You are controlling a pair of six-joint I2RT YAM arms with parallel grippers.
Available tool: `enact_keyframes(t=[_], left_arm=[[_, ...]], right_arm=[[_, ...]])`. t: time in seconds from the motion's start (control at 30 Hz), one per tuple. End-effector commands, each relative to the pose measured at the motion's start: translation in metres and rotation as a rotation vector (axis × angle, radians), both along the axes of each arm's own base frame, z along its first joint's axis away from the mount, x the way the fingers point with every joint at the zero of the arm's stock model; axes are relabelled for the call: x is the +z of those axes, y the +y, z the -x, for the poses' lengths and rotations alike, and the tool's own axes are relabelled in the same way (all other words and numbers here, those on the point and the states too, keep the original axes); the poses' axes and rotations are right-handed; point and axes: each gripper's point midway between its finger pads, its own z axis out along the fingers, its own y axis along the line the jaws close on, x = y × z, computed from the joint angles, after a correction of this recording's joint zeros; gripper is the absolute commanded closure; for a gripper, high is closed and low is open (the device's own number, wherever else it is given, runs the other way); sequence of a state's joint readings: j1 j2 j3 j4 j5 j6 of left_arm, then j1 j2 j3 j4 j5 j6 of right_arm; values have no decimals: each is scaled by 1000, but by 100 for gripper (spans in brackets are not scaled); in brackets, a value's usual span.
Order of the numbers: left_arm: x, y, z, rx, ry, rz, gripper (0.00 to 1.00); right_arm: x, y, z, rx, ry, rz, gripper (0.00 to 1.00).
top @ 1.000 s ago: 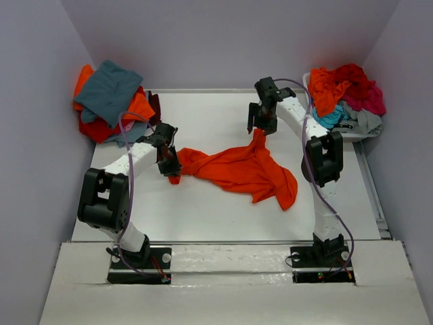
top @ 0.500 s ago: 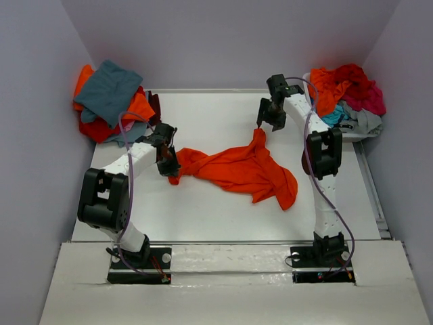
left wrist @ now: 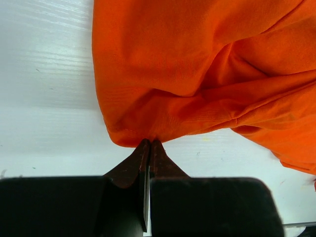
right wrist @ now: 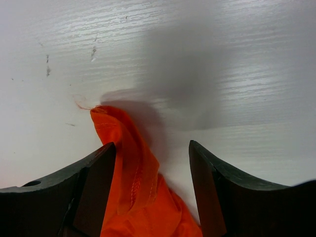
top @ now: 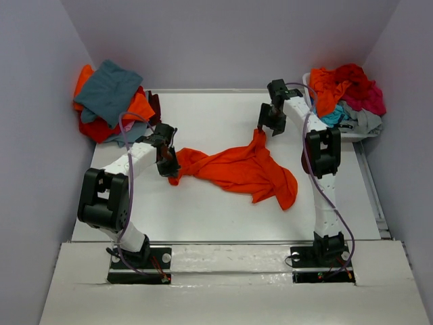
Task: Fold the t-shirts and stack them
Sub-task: Flatten out the tshirt
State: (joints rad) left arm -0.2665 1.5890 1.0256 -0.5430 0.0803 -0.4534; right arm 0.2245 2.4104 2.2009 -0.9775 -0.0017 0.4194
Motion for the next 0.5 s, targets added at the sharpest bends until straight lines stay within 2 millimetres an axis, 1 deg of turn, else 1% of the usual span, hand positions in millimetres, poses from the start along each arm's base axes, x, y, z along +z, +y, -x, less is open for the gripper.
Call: enact_keyframes(t=[0.0, 0.17, 0.27, 0.4, 0.43, 0.47], left_arm=[[13, 0, -3, -10, -23, 14, 94], [14, -1, -5, -10, -26, 15, 94], [13, -1, -4, -10, -22, 16, 94], [12, 0, -3, -10, -21, 14, 94], [13, -1, -4, -8, -24, 15, 94], [12, -1, -3, -8, -22, 15, 94]], right_arm=[[-4, 11, -4, 21, -12, -36, 34], [-10, 15, 1, 32, 8, -59, 35], [-14, 17, 3, 37, 21, -71, 52], [-15, 18, 4, 40, 26, -77, 69], [-16, 19, 4, 40, 26, -77, 75], [-15, 19, 4, 41, 26, -78, 78]])
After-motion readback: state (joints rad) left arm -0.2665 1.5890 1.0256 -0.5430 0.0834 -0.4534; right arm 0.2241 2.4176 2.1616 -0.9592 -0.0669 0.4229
